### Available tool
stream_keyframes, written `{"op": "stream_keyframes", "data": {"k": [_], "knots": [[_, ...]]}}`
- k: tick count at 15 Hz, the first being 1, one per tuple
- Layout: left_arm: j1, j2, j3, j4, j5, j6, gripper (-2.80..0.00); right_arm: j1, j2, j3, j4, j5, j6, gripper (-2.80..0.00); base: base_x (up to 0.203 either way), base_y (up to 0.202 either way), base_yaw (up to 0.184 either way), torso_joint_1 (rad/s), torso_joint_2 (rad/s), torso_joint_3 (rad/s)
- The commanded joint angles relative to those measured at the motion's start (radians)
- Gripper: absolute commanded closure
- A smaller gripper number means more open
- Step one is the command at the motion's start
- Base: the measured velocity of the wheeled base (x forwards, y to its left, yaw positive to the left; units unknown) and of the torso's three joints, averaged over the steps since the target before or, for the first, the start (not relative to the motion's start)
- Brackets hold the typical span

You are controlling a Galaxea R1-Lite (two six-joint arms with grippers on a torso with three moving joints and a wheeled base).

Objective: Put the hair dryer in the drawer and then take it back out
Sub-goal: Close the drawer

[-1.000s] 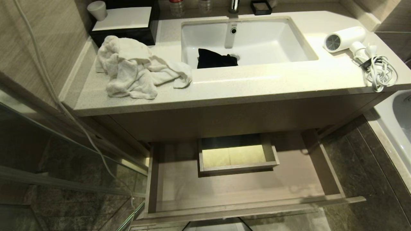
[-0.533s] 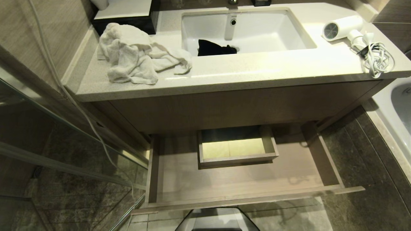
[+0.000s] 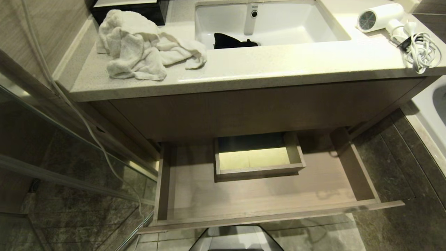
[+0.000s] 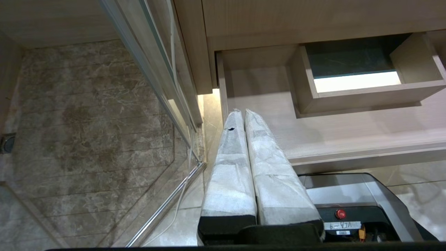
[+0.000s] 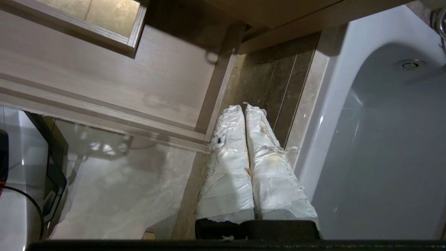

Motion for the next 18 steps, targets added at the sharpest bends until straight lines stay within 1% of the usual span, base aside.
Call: {"op": "stream_keyframes", "data": {"k": [1, 13, 18], "knots": [[0.0, 0.0, 0.0, 0.0, 0.0, 0.0, 0.0, 0.0, 0.001, 0.002, 0.0, 0.003, -0.005, 0.0, 0.0, 0.0, 0.0, -0.21, 0.37, 0.154], [0.0, 0.0, 0.002, 0.0, 0.0, 0.0, 0.0, -0.001, -0.009, 0.016, -0.001, 0.003, -0.005, 0.0, 0.0, 0.0, 0.0, -0.316, 0.53, 0.209], [0.0, 0.0, 0.001, 0.0, 0.0, 0.0, 0.0, -0.003, -0.013, 0.021, -0.003, 0.003, -0.003, 0.0, 0.0, 0.0, 0.0, -0.3, 0.43, 0.134]]}}
